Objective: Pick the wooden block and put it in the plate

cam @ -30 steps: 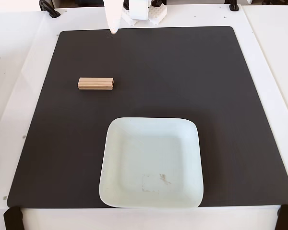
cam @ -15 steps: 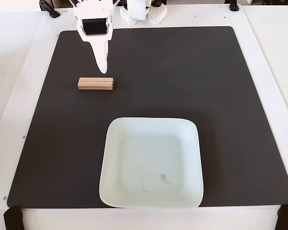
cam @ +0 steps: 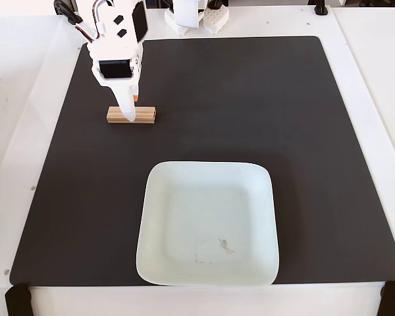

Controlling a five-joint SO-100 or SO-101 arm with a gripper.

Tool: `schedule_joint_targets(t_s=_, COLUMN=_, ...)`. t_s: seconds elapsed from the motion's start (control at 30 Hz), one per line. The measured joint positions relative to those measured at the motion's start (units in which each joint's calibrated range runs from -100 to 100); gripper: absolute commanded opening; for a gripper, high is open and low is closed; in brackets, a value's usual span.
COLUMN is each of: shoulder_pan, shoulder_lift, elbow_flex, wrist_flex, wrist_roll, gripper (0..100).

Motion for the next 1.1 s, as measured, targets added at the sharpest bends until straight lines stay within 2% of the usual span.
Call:
schedule_joint_targets(t_s=0.53, shoulder_pan=2.22, shoulder_lift=1.36, elbow_flex=0.18, wrist_flex=-0.34, wrist_roll=0.00, gripper=19)
schedule_joint_targets(t_s=0.83, shoulder_pan=2.90, shoulder_lift=1.19, elbow_flex=6.76, wrist_flex=-9.52, wrist_roll=0.00, gripper=18)
schedule_joint_targets(t_s=1.1, shoulder_pan=3.28, shoulder_lift=4.68, elbow_flex=5.01, wrist_flex=-10.12, wrist_roll=0.05, gripper=18)
